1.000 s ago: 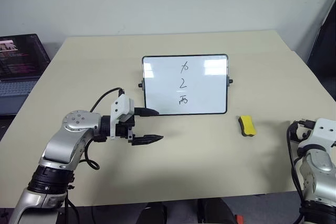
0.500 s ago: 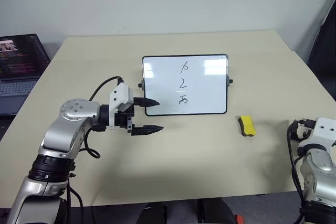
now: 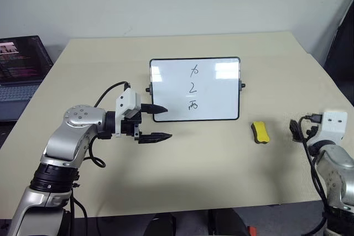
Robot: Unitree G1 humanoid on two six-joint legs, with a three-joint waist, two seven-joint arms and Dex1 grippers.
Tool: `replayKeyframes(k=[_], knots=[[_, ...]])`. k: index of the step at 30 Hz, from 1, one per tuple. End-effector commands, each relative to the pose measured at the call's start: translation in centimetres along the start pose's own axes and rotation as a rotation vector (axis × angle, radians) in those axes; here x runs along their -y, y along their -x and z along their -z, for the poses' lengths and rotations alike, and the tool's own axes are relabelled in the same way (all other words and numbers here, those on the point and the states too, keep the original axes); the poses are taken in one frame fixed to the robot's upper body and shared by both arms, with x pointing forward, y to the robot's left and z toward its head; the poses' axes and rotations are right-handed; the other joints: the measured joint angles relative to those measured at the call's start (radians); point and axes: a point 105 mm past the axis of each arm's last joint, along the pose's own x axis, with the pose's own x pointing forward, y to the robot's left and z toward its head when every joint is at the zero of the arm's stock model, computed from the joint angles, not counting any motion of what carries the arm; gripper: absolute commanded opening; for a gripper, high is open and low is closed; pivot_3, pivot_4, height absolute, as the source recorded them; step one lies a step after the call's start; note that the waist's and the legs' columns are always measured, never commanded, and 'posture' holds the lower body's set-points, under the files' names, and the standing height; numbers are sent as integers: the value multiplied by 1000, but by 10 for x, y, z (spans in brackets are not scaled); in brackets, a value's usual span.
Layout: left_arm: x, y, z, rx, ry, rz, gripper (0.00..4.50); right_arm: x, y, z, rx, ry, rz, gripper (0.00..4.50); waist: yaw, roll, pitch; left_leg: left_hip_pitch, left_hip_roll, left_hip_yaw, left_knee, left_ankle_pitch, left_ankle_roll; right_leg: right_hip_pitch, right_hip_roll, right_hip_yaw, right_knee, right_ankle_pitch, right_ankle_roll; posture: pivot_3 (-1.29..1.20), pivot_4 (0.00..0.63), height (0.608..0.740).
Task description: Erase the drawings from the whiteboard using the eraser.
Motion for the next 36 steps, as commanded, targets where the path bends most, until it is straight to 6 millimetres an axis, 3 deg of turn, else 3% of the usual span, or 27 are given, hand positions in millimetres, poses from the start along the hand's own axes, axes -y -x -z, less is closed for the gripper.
replayKeyframes(k=[1,11,16,36], knots=[[1,-3,-9,19,-41,19,4500,-14,9,-22,-7,-29,-63,4482,1,0,0,0,0,0,0,0,0,0,0,0,0,0,0,0,150,740],[1,-6,-7,22,-43,19,4500,-56,24,-16,-222,-131,-161,4482,12,0,0,-1,0,-2,0,0,0,-1,-1,-1,-1,0,0,0,150,740],[2,-3,-6,15,-40,10,4500,-74,26,0,-276,-214,-166,4482,12,0,0,-1,0,-2,0,0,0,-2,-1,-1,0,0,0,0,150,740],[2,1,-7,6,-49,-1,4500,-83,20,10,-337,-146,-182,4482,11,0,0,-3,0,-1,0,0,0,-5,-1,-1,1,0,0,0,150,740]])
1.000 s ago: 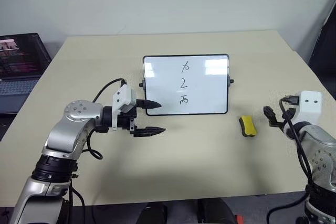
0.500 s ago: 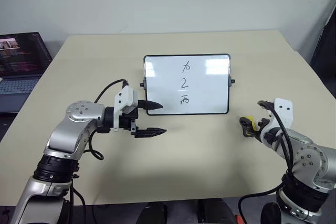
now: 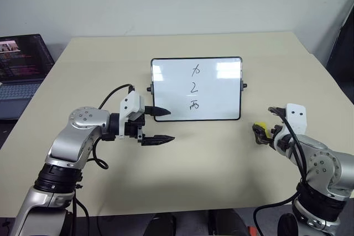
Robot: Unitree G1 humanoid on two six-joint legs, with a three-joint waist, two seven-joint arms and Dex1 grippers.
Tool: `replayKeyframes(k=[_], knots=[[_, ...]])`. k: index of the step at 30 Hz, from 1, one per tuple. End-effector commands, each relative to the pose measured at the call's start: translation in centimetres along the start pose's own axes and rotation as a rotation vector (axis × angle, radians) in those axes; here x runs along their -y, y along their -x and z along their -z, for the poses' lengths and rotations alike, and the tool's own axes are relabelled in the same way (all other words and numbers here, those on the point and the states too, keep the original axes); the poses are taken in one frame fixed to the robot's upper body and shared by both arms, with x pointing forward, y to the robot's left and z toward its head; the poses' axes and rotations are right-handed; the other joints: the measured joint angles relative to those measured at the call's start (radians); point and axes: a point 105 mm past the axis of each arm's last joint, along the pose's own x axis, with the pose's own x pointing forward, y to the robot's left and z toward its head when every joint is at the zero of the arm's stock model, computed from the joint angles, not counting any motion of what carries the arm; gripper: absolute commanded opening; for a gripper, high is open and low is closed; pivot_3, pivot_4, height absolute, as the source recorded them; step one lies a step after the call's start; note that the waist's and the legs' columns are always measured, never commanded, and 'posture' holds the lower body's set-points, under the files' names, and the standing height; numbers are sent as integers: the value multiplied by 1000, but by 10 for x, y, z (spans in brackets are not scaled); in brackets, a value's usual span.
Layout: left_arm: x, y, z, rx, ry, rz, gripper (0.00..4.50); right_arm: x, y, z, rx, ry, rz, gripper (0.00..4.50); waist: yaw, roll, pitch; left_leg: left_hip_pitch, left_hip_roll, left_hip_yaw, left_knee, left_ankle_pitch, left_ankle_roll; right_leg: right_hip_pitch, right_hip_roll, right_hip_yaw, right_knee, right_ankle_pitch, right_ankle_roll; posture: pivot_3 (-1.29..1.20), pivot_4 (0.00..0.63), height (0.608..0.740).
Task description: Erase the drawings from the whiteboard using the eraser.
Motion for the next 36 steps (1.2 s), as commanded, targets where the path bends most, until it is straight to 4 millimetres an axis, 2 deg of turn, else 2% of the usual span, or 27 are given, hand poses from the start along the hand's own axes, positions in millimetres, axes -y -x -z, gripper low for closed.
replayKeyframes(k=[1,12,26,36], knots=[[-1,7,-10,5,-50,-16,4500,-4,0,-4,11,9,-5,4482,-1,0,0,0,0,0,0,0,0,0,0,0,0,0,0,0,150,740],[-1,8,-11,-2,-50,-15,4500,-8,-6,-5,10,5,-11,4482,-2,0,0,0,0,0,0,0,0,0,0,0,0,0,0,0,150,740],[0,6,-10,-2,-47,-23,4500,1,-14,-15,38,24,15,4482,-5,0,0,-1,0,1,0,0,0,-1,0,0,0,0,0,0,150,740],[0,5,-11,-1,-48,-23,4500,2,-14,-15,38,26,19,4482,-12,0,0,-12,-1,2,8,0,0,-15,0,1,12,0,0,0,150,740]])
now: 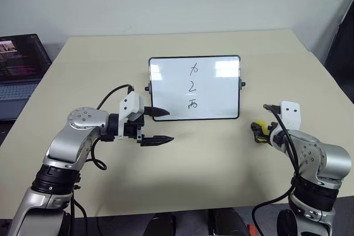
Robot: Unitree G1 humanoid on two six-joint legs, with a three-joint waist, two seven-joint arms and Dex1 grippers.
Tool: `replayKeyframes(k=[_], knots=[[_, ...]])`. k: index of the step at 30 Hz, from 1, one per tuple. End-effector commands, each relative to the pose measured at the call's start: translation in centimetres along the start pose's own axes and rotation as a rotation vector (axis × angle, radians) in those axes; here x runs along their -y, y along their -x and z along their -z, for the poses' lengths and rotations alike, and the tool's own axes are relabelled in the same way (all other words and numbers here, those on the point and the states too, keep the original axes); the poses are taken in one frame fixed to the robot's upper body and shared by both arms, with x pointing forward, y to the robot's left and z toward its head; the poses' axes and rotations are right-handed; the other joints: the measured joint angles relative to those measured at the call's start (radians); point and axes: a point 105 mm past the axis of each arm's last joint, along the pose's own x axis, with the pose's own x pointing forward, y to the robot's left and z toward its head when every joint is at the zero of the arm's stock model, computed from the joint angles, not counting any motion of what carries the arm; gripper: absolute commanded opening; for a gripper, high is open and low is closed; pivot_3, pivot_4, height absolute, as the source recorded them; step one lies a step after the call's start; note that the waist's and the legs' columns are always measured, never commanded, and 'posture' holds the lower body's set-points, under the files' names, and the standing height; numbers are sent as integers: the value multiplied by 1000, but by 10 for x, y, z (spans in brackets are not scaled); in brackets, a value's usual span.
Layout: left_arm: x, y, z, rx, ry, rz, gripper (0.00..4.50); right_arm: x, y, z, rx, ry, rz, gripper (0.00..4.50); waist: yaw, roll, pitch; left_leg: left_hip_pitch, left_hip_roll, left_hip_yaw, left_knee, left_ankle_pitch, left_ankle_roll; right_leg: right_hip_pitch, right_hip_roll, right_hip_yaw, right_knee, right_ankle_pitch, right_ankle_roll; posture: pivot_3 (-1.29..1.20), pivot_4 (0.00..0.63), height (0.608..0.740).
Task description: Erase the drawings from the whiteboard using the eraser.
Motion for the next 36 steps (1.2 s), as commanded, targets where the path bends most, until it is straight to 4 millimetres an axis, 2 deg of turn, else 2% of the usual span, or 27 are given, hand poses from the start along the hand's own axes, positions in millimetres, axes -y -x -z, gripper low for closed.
replayKeyframes(k=[1,2,5,11,13,23,27,30,33,36], knots=[[0,4,-11,16,-51,-7,4500,0,4,-10,49,7,4,4482,-2,0,0,0,0,0,2,0,0,0,0,0,1,0,0,0,150,740],[0,3,-12,15,-53,-6,4500,1,4,-10,50,7,5,4482,-2,0,0,-1,0,0,3,0,0,0,0,0,2,0,0,0,150,740],[-1,3,-13,16,-58,-8,4500,1,4,-10,48,1,7,3882,-3,0,0,-1,-1,-1,6,0,0,1,0,0,3,0,0,0,150,740],[-5,4,-15,16,-65,-17,4500,2,5,-9,50,-6,8,1730,-4,0,0,-1,-1,-1,6,0,0,1,0,-1,3,1,0,0,150,740],[-5,4,-15,16,-67,-19,4500,2,5,-9,49,-7,7,1162,-4,0,0,-1,-1,-1,6,0,0,1,0,-1,3,1,0,0,150,740],[-6,4,-15,15,-64,-19,4500,2,5,-9,50,-5,11,1036,-4,0,0,-1,-1,-1,6,0,0,1,0,-1,3,1,0,0,150,740],[-5,4,-15,14,-64,-20,4500,-4,9,-29,129,60,-9,1036,-4,0,0,-1,-1,-1,7,0,0,1,0,-1,3,1,0,0,150,740],[-5,4,-15,16,-62,-22,4500,-12,13,-51,234,138,-41,1036,-7,0,0,-1,-1,-1,7,0,1,1,0,-1,3,1,0,0,150,740],[-8,2,-14,21,-61,-40,4500,-30,21,-82,406,290,-105,1036,-9,0,0,-1,-1,-1,7,0,1,1,0,-1,3,1,0,0,150,740],[-12,2,-14,22,-63,-73,4500,-44,26,-97,502,387,-150,1036,-10,0,0,-1,-1,0,7,0,1,1,0,-1,3,1,1,0,150,740]])
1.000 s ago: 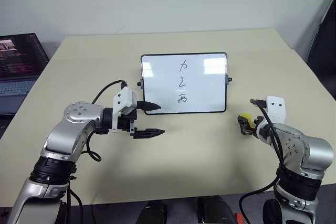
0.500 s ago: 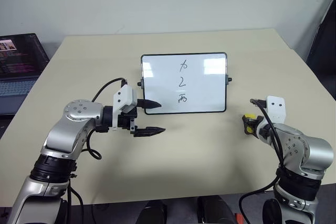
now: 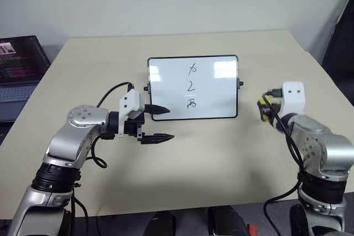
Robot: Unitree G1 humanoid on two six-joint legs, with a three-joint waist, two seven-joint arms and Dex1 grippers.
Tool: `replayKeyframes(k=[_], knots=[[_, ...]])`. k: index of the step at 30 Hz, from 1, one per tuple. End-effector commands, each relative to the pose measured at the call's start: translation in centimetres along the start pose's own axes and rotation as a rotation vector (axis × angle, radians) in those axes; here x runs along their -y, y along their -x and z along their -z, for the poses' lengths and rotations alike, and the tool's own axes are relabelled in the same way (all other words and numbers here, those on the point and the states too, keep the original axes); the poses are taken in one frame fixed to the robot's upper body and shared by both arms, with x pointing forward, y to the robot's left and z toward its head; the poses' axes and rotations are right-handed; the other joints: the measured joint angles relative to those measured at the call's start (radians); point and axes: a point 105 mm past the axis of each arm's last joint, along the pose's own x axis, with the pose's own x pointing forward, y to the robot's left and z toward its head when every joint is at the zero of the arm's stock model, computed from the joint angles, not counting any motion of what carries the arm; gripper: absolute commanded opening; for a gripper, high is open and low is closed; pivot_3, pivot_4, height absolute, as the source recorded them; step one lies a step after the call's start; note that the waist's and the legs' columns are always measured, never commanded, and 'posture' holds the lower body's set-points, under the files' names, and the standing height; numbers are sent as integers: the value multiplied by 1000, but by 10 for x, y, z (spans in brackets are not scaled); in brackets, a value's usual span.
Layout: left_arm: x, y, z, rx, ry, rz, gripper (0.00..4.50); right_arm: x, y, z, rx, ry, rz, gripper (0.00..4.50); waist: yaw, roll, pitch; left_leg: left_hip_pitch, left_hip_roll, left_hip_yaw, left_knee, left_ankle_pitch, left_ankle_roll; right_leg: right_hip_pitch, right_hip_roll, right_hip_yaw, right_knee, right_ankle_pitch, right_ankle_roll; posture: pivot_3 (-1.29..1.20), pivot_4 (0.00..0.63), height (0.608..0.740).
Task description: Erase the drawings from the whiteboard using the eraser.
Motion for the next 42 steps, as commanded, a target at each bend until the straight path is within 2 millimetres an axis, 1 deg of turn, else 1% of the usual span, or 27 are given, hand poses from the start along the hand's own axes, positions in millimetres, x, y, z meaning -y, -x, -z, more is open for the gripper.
replayKeyframes(k=[1,3,7,9,12,14,18,20,23,25,27,29,33,36,42], knots=[[-9,2,-10,22,-43,-66,4500,-13,-1,-31,160,91,-58,1036,0,0,0,0,0,0,0,0,0,0,0,0,0,0,0,0,150,740],[-16,-1,-10,27,-46,-131,4500,-19,-4,-43,216,122,-79,1036,1,0,0,-1,0,-1,0,0,0,0,0,0,0,0,0,0,150,740],[-21,-4,-6,31,-41,-215,4500,-24,-8,-49,249,129,-92,1036,3,0,0,-1,-1,-1,1,0,0,0,-1,0,0,0,0,0,150,740],[-27,-5,-4,29,-49,-284,4500,-26,-11,-52,265,134,-98,1036,3,0,0,-1,-1,-1,1,0,0,0,-1,0,0,0,0,0,150,740],[-34,-7,-1,32,-59,-406,4500,-33,-14,-66,317,157,-119,1036,1,0,0,-1,-1,-1,1,0,0,0,-1,0,0,0,0,0,150,740],[-33,-10,1,54,-37,-465,4500,-39,-16,-72,345,172,-138,1036,1,0,0,-1,0,-1,1,0,0,0,-1,1,0,0,0,0,150,740],[-33,-14,3,85,-6,-578,4500,-45,-20,-78,373,183,-162,1036,6,0,0,-1,0,-2,1,0,-1,0,-1,1,-1,0,0,0,150,740],[-28,-18,10,85,20,-633,4500,-48,-23,-83,394,181,-164,1036,8,-1,0,-1,-1,-2,1,0,-1,0,-1,1,-1,0,0,0,150,740],[-21,-23,16,89,56,-682,4500,-51,-25,-90,418,181,-169,1036,8,-1,0,-1,-1,-1,1,1,-1,0,-2,1,0,1,0,0,150,740],[-20,-25,17,103,84,-715,4500,-58,-27,-96,446,198,-191,1036,8,-1,0,-1,-1,-1,1,1,-1,0,-2,1,0,1,0,0,150,740],[-20,-25,17,106,89,-730,4500,-63,-28,-99,461,206,-207,1036,8,-1,0,-1,-1,-1,1,1,-1,0,-2,1,0,1,0,0,150,740],[-19,-25,19,100,87,-735,4500,-72,-29,-107,494,219,-228,1036,8,-1,0,-1,0,-1,1,1,-1,0,-1,1,0,1,0,0,150,740],[-25,-20,23,93,88,-772,4500,-82,-33,-118,530,214,-251,1036,7,-1,0,-1,-1,0,1,2,-3,0,-1,1,0,1,0,0,150,740],[-28,-17,24,89,79,-786,4500,-84,-34,-124,550,217,-259,1036,10,-1,0,-1,-1,-1,1,2,-4,0,-1,0,0,1,0,0,150,740],[-27,-19,25,86,66,-783,4500,-85,-36,-125,561,228,-269,1036,10,-1,0,-1,-1,-1,1,2,-4,0,-1,0,0,1,0,0,150,740]])
